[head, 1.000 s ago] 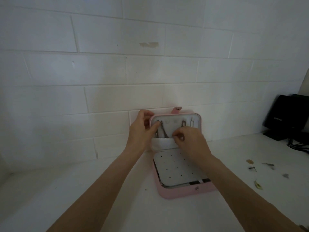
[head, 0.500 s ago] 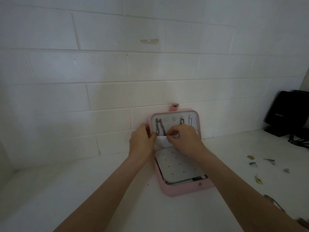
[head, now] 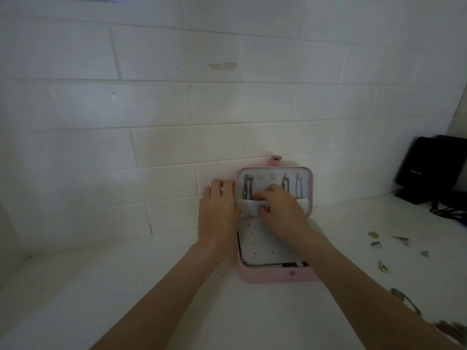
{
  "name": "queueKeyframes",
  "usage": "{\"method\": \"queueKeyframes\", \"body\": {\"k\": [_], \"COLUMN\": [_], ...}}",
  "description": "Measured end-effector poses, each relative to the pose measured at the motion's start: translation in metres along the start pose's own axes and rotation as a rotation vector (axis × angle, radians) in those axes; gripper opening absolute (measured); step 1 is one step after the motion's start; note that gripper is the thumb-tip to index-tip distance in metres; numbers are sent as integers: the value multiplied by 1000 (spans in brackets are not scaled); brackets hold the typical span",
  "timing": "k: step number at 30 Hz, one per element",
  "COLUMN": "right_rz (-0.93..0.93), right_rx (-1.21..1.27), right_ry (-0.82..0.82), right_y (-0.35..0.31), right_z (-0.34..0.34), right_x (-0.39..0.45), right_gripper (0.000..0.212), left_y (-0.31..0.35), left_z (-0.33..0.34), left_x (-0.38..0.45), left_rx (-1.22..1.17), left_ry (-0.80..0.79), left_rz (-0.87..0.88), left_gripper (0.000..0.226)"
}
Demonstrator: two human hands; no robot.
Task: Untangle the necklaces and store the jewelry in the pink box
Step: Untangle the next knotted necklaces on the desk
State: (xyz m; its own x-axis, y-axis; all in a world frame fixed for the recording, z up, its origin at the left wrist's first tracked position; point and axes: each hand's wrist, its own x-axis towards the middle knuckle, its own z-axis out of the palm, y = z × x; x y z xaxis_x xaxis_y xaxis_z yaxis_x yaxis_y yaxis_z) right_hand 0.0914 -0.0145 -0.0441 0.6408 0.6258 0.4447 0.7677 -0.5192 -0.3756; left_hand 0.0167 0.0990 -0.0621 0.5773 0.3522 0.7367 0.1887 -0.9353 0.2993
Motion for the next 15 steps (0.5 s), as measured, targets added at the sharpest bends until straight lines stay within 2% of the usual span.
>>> {"method": "queueKeyframes", "body": {"k": [3,7,15], "right_rz": [4,23,177], "right_rx": [-21,16,-17], "right_ry": [-78,-33,-281], "right_y": [-3,-3,29], "right_z": [-10,-32,-107], "right_x": [-3,-10,-66], "right_gripper": [34,25,17], "left_y": [1,23,117], "left_z": [-14,-27,-24], "left_x": [-2,-6,-33], "left_rx": [54,-81,-328], "left_ry": [-1,-100,-294], "left_rz": [71,153,366], "left_gripper": [39,39,45]}}
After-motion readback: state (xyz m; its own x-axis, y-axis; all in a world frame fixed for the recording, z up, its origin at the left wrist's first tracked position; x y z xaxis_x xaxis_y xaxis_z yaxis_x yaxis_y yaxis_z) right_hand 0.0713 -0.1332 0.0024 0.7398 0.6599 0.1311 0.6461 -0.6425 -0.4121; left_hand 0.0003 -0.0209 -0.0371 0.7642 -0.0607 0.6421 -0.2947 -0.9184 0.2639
